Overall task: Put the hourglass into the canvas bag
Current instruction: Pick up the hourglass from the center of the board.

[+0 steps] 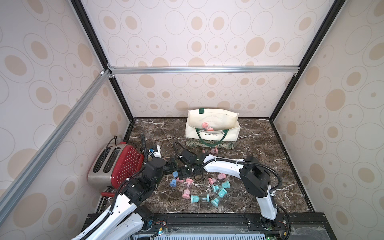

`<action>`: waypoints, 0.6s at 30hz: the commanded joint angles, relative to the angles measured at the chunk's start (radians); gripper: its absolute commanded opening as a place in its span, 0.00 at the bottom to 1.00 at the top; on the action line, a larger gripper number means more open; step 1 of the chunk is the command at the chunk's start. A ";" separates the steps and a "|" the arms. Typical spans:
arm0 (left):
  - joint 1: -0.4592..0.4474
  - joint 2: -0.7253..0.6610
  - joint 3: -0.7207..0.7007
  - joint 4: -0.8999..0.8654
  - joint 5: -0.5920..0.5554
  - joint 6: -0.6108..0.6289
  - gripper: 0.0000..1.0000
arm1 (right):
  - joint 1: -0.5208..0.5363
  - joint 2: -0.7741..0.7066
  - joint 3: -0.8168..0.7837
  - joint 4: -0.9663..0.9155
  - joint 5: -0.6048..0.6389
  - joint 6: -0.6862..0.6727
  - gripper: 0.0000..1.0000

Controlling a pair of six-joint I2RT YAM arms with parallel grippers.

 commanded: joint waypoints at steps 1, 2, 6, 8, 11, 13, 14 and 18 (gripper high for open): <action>0.003 -0.009 -0.004 -0.011 -0.022 -0.021 0.98 | 0.016 0.040 0.023 -0.044 0.017 -0.006 0.92; 0.004 -0.008 -0.005 -0.010 -0.020 -0.021 0.97 | 0.016 0.043 0.025 -0.052 0.025 -0.012 0.93; 0.003 -0.006 -0.008 -0.006 -0.019 -0.021 0.97 | 0.015 0.046 0.024 -0.083 0.056 -0.029 0.95; 0.004 -0.006 -0.010 0.001 -0.017 -0.021 0.98 | 0.015 0.048 0.032 -0.110 0.079 -0.040 0.96; 0.005 -0.004 -0.011 0.007 -0.015 -0.020 0.98 | 0.015 0.051 0.042 -0.152 0.120 -0.056 0.97; 0.005 -0.001 -0.010 0.006 -0.014 -0.018 0.97 | 0.015 0.047 0.047 -0.178 0.153 -0.068 0.98; 0.005 -0.001 -0.010 0.006 -0.015 -0.018 0.97 | 0.014 0.044 0.044 -0.185 0.164 -0.073 0.99; 0.005 -0.001 -0.010 0.008 -0.015 -0.018 0.97 | 0.013 0.030 0.032 -0.198 0.183 -0.087 1.00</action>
